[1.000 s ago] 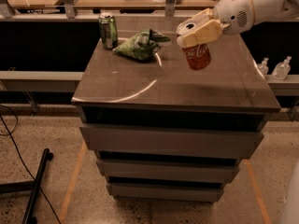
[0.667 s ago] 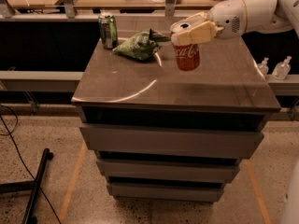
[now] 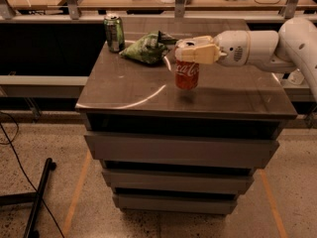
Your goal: Place coke can upright
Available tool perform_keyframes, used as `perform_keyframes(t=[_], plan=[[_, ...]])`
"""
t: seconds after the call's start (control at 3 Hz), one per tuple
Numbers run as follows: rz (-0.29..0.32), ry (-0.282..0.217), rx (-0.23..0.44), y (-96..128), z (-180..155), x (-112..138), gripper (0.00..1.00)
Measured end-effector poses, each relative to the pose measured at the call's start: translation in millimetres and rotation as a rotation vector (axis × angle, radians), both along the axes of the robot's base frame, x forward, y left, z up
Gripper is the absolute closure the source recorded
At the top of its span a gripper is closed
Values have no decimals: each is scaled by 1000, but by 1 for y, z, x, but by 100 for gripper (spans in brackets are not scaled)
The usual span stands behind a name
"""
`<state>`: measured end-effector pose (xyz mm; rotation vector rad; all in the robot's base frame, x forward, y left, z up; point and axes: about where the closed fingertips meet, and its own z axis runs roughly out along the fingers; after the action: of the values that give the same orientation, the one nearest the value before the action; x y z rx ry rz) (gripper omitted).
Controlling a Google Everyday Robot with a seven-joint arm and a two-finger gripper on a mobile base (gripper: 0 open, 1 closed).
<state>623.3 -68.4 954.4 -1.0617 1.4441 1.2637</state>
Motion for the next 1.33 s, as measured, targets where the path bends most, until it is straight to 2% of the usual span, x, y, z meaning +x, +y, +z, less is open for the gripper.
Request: perform_keyframes(t=[0.33, 0.67, 1.0, 1.33], plan=[[19, 10, 56, 10, -13, -3, 66], [48, -13, 87, 14, -14, -8, 43], [21, -65, 90, 15, -18, -14, 12], [-1, -94, 59, 19, -26, -17, 0]])
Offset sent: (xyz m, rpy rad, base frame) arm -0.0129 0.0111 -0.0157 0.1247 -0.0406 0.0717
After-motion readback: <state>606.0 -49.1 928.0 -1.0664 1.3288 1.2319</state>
